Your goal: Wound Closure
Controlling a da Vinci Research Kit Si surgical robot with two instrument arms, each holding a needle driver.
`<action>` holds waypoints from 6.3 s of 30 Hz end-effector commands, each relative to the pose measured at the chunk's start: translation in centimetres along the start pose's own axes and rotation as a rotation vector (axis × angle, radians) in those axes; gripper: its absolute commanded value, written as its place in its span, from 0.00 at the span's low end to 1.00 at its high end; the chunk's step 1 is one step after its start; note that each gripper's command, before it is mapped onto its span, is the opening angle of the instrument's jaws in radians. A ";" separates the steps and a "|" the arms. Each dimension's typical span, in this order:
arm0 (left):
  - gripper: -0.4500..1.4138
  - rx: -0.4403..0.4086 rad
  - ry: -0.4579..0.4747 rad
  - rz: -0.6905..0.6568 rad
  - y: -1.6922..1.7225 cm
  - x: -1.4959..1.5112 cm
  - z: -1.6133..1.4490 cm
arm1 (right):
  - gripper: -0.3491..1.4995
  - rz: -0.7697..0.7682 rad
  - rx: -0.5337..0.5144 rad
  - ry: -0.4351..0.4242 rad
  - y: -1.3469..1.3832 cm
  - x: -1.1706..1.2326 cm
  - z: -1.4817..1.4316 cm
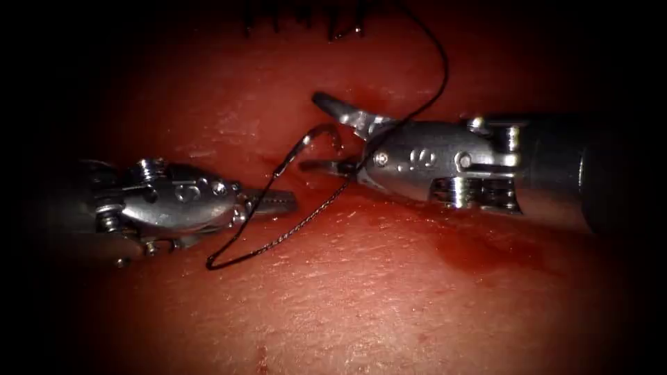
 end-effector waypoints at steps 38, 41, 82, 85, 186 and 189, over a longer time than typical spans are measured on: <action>0.11 0.053 0.048 0.003 -0.02 0.12 0.09 | 0.00 0.178 -0.067 -0.006 0.21 -0.14 0.02; 0.11 0.051 0.043 0.005 -0.02 0.11 0.10 | 0.00 0.249 -0.081 -0.001 0.25 -0.19 0.03; 0.09 -0.003 -0.007 0.051 0.04 -0.33 0.22 | 0.00 0.839 -0.101 0.100 0.75 -0.34 0.02; 0.09 -0.008 -0.008 0.048 0.05 -0.30 0.20 | 0.00 0.895 -0.097 0.100 0.74 -0.35 0.03; 0.07 0.001 -0.010 0.061 -0.08 -0.39 0.13 | 0.89 0.926 -0.046 -0.003 0.91 -0.12 0.07; 0.07 0.001 -0.010 0.061 -0.08 -0.39 0.13 | 0.88 0.880 -0.043 -0.002 0.90 -0.14 0.11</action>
